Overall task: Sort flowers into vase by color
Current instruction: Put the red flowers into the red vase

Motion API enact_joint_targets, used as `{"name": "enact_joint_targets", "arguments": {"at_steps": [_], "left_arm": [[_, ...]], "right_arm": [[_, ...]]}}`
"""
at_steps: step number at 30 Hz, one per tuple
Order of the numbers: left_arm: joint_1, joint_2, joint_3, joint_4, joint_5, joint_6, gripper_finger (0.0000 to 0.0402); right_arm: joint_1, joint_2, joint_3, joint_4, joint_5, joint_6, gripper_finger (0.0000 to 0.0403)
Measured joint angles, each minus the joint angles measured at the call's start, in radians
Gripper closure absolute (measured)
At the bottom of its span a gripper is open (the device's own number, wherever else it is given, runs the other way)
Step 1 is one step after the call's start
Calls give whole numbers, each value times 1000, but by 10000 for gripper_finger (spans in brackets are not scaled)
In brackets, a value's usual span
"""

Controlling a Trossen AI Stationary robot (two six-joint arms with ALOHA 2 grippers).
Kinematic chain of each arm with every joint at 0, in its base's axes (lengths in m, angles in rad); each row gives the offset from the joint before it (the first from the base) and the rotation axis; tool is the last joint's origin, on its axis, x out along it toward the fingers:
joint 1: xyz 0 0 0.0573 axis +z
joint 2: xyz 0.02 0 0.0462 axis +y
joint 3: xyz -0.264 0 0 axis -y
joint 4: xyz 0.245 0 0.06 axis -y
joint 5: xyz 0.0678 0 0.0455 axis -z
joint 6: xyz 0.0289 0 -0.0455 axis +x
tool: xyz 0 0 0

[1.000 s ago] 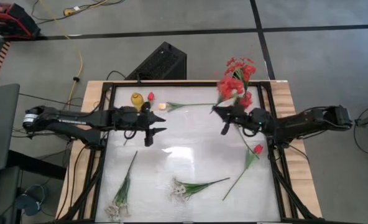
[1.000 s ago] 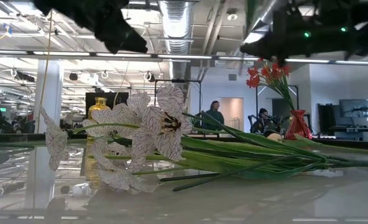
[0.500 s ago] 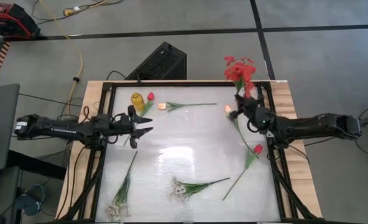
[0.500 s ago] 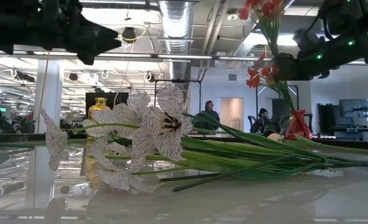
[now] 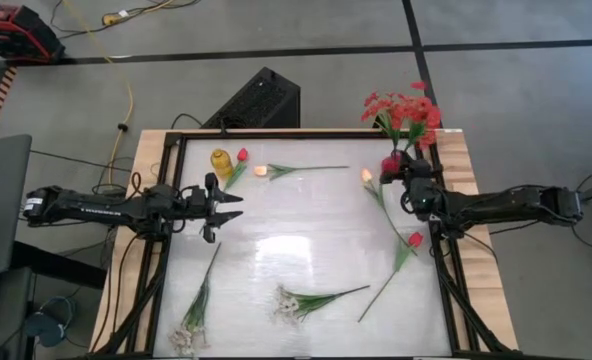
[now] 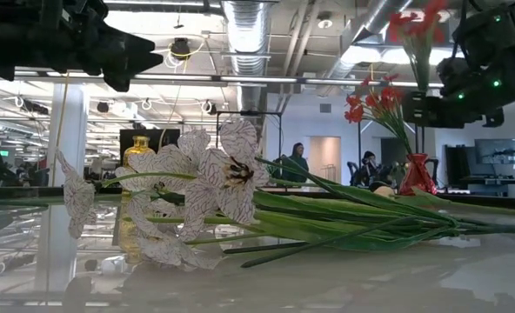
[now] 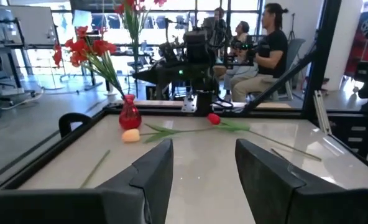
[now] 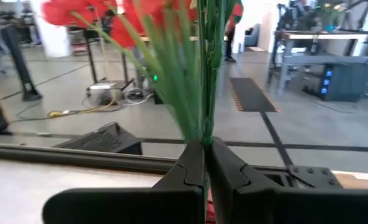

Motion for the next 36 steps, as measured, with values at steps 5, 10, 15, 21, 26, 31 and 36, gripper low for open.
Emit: {"name": "enact_joint_targets", "arguments": {"at_steps": [5,10,15,21,26,31,36], "left_arm": [[0,0,0,1,1,-4,239],[0,0,0,0,0,-5,239],[0,0,0,0,0,-6,239],[0,0,0,0,1,-8,239],[0,0,0,0,1,-6,239],[0,0,0,0,1,-5,239],[0,0,0,21,1,-6,239]], "right_arm": [[-47,4,-6,3,-1,26,375],[-82,3,-6,44,-31,26,373],[-101,3,-6,69,-59,22,374],[-105,3,-6,141,-59,-50,373],[-104,3,-6,159,-60,-68,373],[-114,25,-6,158,-60,-49,372],[-166,109,-5,168,-60,29,373]]}}
